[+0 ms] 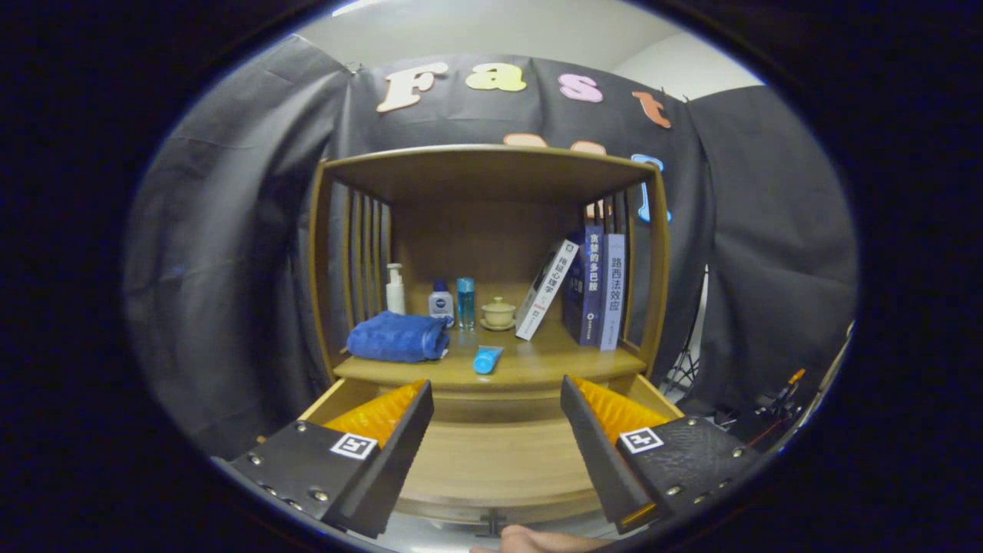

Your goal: Pull open the drawer, take out the items inside it, and place them on the countertop above the cabinet.

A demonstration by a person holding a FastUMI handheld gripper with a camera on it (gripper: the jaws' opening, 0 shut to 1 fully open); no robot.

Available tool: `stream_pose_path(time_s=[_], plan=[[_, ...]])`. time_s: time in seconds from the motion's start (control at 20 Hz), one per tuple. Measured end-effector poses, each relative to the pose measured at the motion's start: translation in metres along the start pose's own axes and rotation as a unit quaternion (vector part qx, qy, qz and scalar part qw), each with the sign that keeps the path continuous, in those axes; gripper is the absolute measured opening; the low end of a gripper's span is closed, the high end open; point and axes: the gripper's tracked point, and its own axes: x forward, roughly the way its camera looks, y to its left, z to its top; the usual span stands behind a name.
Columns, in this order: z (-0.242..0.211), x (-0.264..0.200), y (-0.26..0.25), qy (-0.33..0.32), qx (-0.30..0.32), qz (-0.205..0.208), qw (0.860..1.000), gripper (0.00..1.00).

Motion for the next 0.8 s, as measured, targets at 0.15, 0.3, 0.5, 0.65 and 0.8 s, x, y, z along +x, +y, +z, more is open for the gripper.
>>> stream_pose_path(time_s=[0.15, 0.3, 0.5, 0.65, 0.8], plan=[[-0.016, -0.025, -0.006, 0.006, -0.005, 0.004, 1.000, 0.99], [-0.032, -0.042, -0.011, 0.016, 0.008, 0.013, 1.000, 0.99], [-0.054, -0.049, -0.022, 0.018, 0.007, 0.016, 1.000, 0.99], [-0.076, -0.053, -0.022, 0.021, 0.024, 0.023, 0.999, 0.99], [-0.117, -0.046, -0.028, 0.049, 0.024, 0.017, 0.998, 0.99]])
